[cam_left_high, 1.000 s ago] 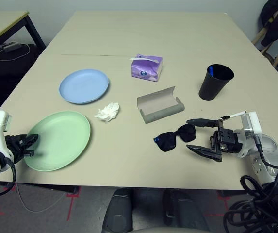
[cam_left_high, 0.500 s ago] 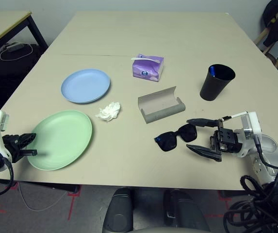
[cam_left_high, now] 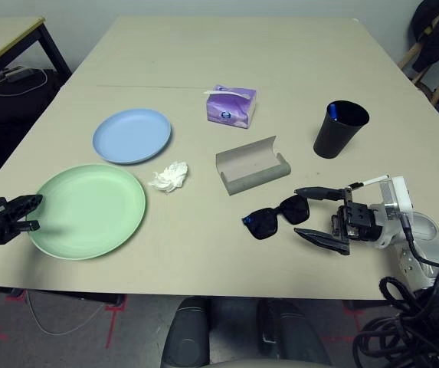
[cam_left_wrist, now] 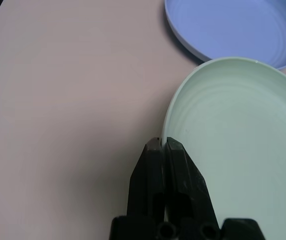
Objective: Organize and tidy the items on the table.
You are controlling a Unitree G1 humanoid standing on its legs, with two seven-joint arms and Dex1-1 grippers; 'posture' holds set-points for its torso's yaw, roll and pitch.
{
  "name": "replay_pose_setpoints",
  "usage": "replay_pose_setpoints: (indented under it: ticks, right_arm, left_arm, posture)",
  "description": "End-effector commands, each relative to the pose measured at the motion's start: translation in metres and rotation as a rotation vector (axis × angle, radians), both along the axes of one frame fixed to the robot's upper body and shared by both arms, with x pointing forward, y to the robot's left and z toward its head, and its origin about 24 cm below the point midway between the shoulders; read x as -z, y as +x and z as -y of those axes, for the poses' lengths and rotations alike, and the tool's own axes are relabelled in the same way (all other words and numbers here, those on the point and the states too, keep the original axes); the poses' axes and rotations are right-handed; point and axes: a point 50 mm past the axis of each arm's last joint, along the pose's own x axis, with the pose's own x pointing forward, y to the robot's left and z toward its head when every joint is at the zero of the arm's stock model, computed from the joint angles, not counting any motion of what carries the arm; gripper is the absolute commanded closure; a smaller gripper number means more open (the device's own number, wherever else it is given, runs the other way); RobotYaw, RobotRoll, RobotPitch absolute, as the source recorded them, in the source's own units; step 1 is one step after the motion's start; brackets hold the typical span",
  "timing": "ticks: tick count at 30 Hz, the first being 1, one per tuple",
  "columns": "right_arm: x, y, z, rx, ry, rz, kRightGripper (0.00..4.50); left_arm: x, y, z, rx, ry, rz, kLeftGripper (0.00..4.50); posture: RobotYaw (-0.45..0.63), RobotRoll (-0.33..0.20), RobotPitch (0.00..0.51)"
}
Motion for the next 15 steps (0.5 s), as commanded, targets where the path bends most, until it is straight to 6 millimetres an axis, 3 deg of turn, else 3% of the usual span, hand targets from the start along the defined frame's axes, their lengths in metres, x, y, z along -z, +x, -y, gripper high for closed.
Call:
replay_pose_setpoints:
  ticks: [1, 6, 15]
  right_arm:
    - [0.003, -0.001, -0.001, -0.006, -0.014, -0.006, 0.00]
    - [0.003, -0.001, 0.000, -0.003, -0.020, -0.006, 0.00]
    - [0.004, -0.001, 0.002, 0.000, -0.025, -0.007, 0.00]
  left_arm:
    - [-0.017, 0.000, 0.002, 0.024, -0.030, 0.053, 4.48]
    - [-0.032, 0.006, 0.002, 0.017, -0.074, 0.131, 4.48]
    - [-0.048, 0.048, 0.036, 0.012, -0.091, 0.272, 4.48]
  posture:
    - [0.20, 0.000, 0.127]
    - [0.20, 0.000, 0.127]
    - [0.19, 0.000, 0.123]
